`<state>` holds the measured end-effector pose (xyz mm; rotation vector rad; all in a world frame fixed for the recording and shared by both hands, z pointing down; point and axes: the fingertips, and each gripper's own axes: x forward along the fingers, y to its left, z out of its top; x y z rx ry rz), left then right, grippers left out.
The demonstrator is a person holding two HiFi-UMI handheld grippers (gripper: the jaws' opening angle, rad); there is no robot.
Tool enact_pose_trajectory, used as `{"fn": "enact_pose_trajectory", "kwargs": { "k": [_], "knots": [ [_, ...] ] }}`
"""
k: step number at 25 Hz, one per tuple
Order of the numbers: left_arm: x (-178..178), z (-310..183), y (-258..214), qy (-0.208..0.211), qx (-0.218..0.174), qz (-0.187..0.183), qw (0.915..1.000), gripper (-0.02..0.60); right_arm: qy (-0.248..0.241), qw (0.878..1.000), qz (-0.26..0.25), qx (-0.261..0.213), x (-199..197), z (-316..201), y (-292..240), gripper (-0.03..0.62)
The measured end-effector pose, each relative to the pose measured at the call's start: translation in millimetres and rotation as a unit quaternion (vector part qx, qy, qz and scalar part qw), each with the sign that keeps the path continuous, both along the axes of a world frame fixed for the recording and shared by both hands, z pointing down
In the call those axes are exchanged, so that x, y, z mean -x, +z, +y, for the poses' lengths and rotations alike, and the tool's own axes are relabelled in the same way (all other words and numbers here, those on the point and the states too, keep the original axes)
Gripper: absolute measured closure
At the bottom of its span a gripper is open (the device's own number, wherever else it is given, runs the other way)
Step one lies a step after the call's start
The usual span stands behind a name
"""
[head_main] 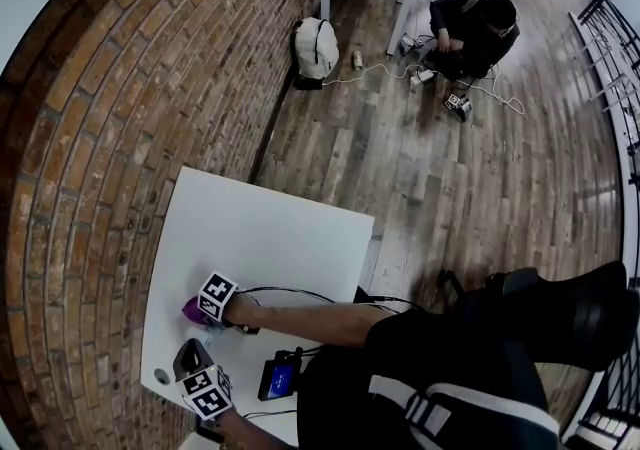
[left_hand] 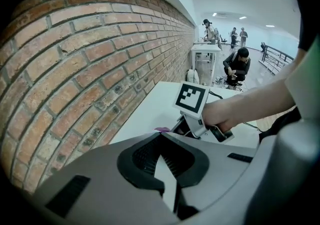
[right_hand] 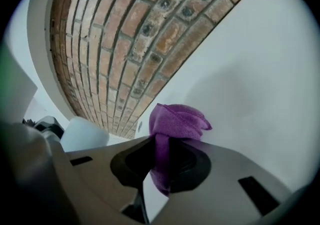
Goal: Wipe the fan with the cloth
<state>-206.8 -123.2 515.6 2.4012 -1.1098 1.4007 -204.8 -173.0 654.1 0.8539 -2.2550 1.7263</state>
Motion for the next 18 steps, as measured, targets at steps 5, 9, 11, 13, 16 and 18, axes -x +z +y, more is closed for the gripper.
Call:
{"fn": "enact_pose_trajectory", "kwargs": {
  "k": [5,9,11,13,16,18],
  "knots": [
    [0,0,-2,-0.002,-0.002,-0.001,1.0,0.581,0.033,0.999,-0.006,0.014,-13,20,7,0.533],
    [2,-2,-1,0.0,-0.008,-0.001,1.0,0.581,0.007,0.999,-0.008,0.032,-18,55,13,0.533],
    [2,-2,-1,0.002,-0.009,-0.002,1.0,0.581,-0.02,0.999,-0.011,0.044,-18,75,14,0.533],
    [1,-2,-2,0.002,-0.008,-0.002,1.0,0.581,-0.021,0.999,-0.015,0.045,-22,79,11,0.533],
    [1,-1,-3,-0.002,-0.003,0.0,1.0,0.581,0.026,0.999,-0.031,0.014,-32,49,-11,0.533],
    [1,0,-3,-0.003,-0.003,0.001,1.0,0.581,0.053,0.998,-0.044,-0.012,-36,23,-29,0.533]
  ]
}}
